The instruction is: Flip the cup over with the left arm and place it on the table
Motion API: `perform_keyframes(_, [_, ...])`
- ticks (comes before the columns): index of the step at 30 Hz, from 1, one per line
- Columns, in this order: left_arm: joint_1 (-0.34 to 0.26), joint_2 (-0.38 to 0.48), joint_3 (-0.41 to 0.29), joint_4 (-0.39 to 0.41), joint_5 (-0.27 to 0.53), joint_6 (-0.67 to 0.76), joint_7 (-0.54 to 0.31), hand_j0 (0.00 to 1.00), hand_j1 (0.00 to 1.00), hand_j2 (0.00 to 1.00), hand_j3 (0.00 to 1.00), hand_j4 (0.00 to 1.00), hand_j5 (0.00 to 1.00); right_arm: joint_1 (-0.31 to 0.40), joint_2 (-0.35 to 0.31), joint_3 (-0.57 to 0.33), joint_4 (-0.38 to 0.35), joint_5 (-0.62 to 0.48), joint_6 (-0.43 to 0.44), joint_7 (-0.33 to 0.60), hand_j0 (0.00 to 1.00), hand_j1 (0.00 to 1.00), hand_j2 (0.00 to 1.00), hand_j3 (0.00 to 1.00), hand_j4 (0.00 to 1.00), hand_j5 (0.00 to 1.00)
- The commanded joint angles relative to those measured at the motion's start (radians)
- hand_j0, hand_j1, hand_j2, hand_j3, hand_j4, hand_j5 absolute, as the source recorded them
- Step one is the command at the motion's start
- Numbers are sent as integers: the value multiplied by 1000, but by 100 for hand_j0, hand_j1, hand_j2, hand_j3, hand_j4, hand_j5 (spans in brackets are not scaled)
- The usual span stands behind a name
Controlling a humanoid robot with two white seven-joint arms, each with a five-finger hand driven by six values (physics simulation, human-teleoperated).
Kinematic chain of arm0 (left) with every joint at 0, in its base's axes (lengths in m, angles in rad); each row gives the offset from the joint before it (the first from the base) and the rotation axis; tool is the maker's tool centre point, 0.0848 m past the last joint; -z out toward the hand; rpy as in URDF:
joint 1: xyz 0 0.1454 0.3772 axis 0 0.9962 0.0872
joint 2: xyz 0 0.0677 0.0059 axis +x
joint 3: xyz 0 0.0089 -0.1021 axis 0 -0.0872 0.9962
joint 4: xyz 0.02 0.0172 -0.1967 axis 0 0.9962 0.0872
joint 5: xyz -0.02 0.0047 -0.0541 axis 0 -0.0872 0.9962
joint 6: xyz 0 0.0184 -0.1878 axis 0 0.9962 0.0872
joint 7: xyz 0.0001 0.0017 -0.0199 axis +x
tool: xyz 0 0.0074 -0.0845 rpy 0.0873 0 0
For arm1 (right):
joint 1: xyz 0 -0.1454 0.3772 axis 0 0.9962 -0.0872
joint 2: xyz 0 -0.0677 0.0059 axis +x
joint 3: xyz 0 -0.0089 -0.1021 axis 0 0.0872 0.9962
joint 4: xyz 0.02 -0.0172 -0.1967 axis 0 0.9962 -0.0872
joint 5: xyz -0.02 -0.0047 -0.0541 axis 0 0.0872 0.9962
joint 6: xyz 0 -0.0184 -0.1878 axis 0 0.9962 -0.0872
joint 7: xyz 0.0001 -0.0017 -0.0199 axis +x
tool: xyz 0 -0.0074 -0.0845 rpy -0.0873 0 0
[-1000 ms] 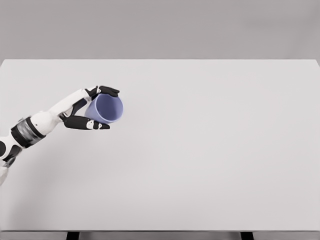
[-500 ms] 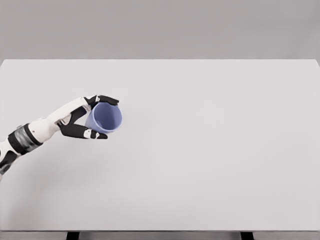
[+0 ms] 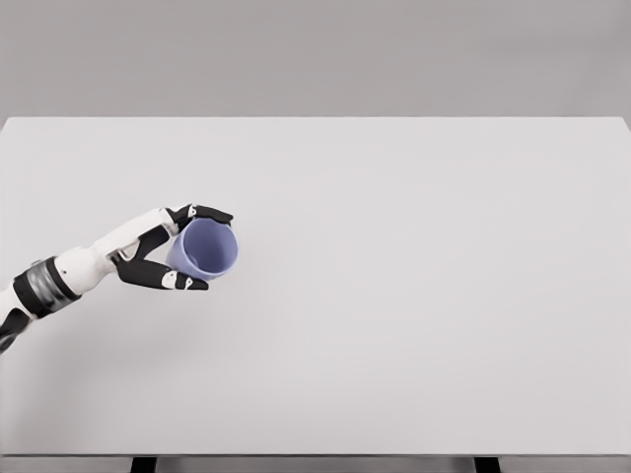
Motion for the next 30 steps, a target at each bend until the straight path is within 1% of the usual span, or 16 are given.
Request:
perform_keyframes(1, [0, 2, -9, -1, 11, 1, 1, 78, 78, 78, 78, 78, 78, 0, 0, 0, 0, 0, 0, -1, 100, 100, 100, 100, 100, 100])
perform_keyframes(12, [3, 2, -13, -2, 13, 1, 1, 78, 78, 78, 78, 78, 78, 0, 0, 0, 0, 0, 0, 1, 100, 100, 100, 100, 100, 100])
perform_keyframes(14, [3, 2, -7, -2, 13, 1, 1, 81, 81, 81, 81, 81, 81, 0, 0, 0, 0, 0, 0, -1, 100, 100, 100, 100, 100, 100])
perform_keyframes(30, [21, 19, -4, -10, 0, 1, -2, 81, 81, 81, 81, 81, 81, 0, 0, 0, 0, 0, 0, -1, 100, 100, 100, 100, 100, 100])
